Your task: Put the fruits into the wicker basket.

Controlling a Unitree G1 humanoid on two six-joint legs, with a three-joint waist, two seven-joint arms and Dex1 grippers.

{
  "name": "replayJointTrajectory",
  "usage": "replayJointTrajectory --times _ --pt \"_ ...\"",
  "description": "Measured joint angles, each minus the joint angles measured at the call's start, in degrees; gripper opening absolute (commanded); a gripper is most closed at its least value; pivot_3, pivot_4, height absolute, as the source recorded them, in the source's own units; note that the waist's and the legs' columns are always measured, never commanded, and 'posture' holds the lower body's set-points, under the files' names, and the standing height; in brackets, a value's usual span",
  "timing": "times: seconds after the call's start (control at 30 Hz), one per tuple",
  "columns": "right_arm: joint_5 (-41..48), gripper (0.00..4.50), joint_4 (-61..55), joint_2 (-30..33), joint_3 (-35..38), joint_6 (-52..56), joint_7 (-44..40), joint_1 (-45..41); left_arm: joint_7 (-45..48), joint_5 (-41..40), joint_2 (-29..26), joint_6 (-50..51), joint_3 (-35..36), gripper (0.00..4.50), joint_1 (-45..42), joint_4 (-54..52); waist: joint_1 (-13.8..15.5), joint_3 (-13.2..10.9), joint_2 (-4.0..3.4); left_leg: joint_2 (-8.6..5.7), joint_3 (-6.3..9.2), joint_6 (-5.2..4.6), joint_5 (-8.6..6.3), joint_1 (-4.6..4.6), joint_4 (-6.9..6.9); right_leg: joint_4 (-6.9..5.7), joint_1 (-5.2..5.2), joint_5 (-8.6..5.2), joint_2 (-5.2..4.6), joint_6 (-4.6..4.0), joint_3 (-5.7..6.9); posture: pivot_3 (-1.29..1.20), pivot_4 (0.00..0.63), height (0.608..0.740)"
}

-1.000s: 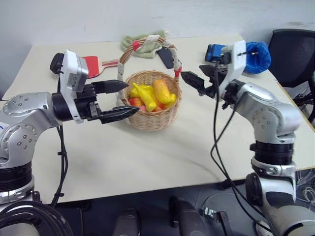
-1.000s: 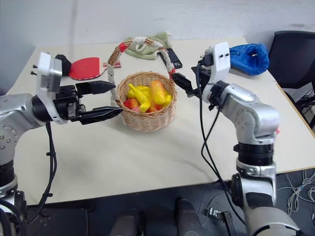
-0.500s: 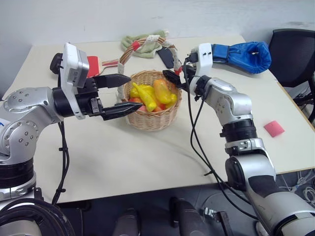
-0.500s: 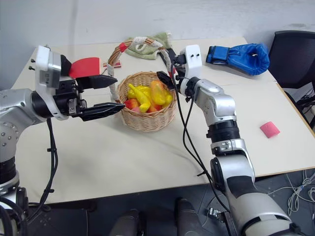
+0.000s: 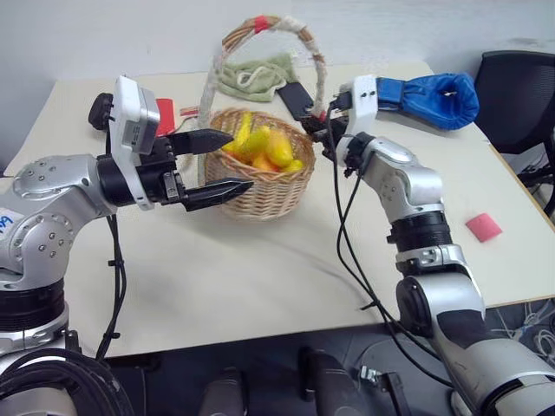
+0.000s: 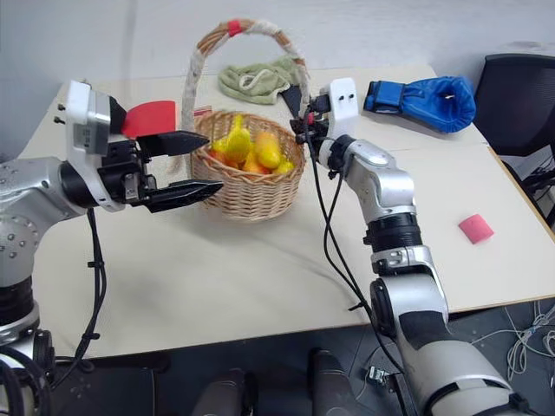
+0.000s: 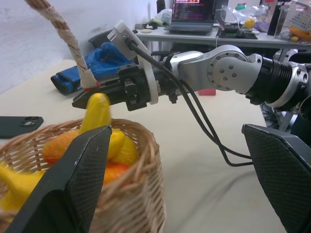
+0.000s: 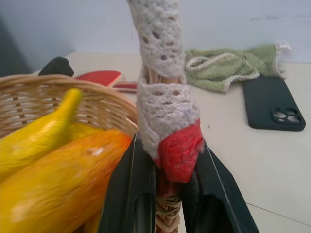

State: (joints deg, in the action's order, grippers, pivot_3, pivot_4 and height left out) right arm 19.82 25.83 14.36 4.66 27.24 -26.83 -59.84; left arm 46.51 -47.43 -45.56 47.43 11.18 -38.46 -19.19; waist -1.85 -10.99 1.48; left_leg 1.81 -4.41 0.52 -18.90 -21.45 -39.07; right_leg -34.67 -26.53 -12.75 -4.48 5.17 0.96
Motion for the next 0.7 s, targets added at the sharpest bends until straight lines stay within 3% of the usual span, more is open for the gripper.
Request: replayJointTrajectory --times 0.17,0.33,0.5,0.7 --pt "-0.5 0.30 -15.7 9.6 2.5 3.7 1.0 10.6 0.5 0.1 2.2 -0.3 -1.6 4.50 -2.3 1.2 1.1 0.0 0.00 -0.10 -0.03 -0.11 -0.06 -0.20 -0.02 0.23 0.02 0.00 -0.05 0.00 0.07 0.00 0.150 0.740" --pt "-0.9 0.30 -24.6 21.9 13.6 8.2 4.2 22.4 1.4 0.2 4.6 -0.7 -3.4 4.50 -3.3 2.1 1.8 0.0 0.00 -0.10 -0.36 -0.19 -0.14 -0.24 0.00 0.51 0.04 0.04 -0.02 0.07 0.10 0.00 0.150 0.740" --pt "-1.5 0.30 -24.8 24.7 19.8 9.0 6.7 26.7 2.1 0.8 6.3 -1.3 -4.7 4.50 -4.2 3.7 0.3 0.0 0.00 -0.07 -0.78 -0.25 -0.15 0.10 0.00 0.63 0.14 0.15 0.04 0.27 -0.21 0.00 0.150 0.740" --pt "-0.8 2.29 -23.5 23.4 22.3 9.0 8.7 31.4 3.0 2.2 7.4 -2.5 -6.1 4.50 -6.2 6.7 0.0 0.0 -0.01 -0.06 -0.82 -0.38 -0.14 0.31 0.00 0.43 0.18 0.19 0.19 0.22 -0.48 0.00 0.150 0.740"
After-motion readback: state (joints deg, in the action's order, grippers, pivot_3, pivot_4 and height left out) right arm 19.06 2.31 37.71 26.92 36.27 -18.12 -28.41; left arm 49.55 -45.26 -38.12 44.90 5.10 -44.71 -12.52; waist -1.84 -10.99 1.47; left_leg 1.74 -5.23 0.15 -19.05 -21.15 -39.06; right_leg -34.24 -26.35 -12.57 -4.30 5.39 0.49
